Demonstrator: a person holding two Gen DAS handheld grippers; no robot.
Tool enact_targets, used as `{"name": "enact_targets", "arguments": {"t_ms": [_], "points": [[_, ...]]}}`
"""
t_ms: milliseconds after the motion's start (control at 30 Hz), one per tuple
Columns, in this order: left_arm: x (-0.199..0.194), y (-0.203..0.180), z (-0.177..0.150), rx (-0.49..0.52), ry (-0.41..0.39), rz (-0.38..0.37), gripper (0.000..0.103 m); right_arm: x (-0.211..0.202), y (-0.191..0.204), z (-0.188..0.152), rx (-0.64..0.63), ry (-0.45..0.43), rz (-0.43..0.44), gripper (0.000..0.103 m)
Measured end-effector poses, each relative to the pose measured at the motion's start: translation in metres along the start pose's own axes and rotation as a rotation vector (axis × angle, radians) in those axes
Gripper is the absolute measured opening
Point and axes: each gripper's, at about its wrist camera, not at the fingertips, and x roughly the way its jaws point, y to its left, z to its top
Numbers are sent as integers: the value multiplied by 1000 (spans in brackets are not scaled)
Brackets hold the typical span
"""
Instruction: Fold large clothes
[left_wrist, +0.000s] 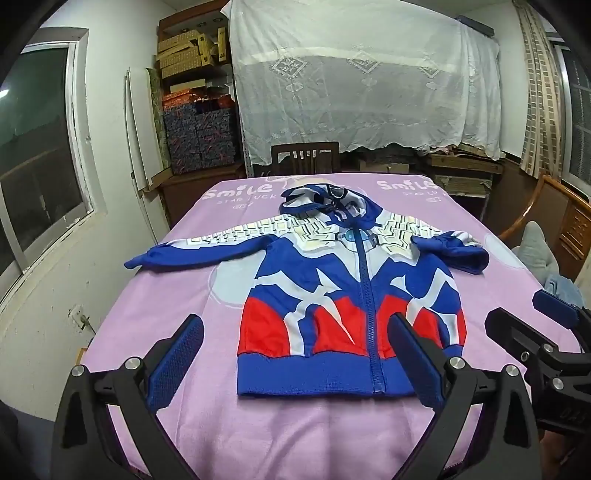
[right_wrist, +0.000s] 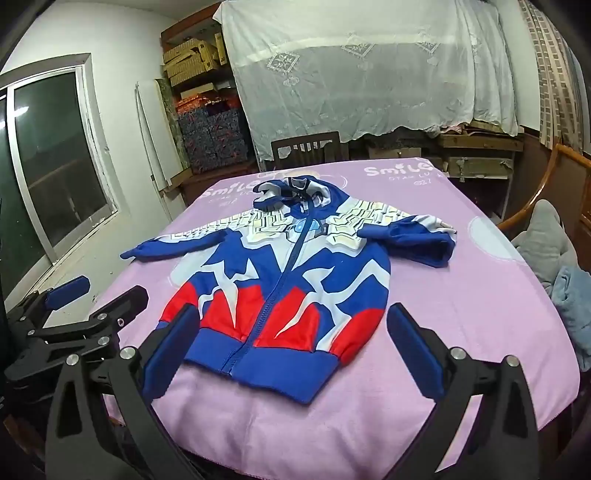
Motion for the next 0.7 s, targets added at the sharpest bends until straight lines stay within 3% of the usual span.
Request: {"name": "enact_targets", "arguments": {"t_ms": [700], "points": [[3,3,-2,-3,1,1,100,-3,-1,-2,3,-7,1,99]]}}
